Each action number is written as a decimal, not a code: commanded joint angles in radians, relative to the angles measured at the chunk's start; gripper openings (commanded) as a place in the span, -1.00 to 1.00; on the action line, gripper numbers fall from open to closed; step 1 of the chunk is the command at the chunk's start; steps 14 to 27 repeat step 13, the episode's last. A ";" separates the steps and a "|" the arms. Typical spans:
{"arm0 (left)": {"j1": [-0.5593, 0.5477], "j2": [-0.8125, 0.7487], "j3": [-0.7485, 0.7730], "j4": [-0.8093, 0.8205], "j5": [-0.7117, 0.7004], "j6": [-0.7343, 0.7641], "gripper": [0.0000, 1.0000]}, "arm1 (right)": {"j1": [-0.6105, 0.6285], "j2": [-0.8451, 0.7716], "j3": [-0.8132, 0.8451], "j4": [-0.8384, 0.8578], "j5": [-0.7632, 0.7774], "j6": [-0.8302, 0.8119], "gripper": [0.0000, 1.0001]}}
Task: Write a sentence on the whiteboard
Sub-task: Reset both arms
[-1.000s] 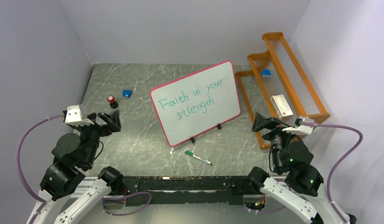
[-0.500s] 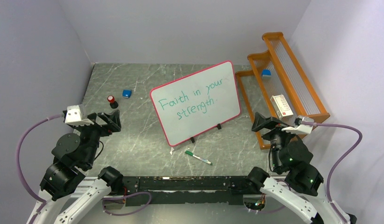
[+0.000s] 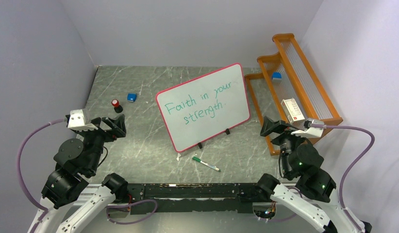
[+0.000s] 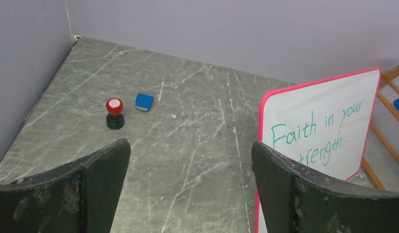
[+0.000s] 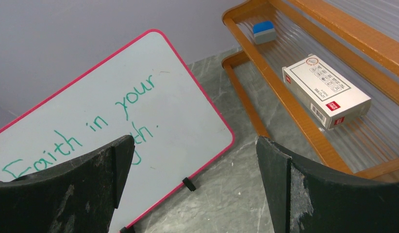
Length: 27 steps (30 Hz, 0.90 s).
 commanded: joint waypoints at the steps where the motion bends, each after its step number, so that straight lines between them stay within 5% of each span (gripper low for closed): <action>1: 0.006 0.000 0.026 -0.010 0.020 -0.006 0.95 | -0.002 -0.001 0.030 -0.008 0.002 0.012 1.00; 27: 0.005 -0.003 0.030 -0.014 0.042 -0.014 0.95 | -0.001 -0.006 0.035 -0.014 -0.024 0.003 1.00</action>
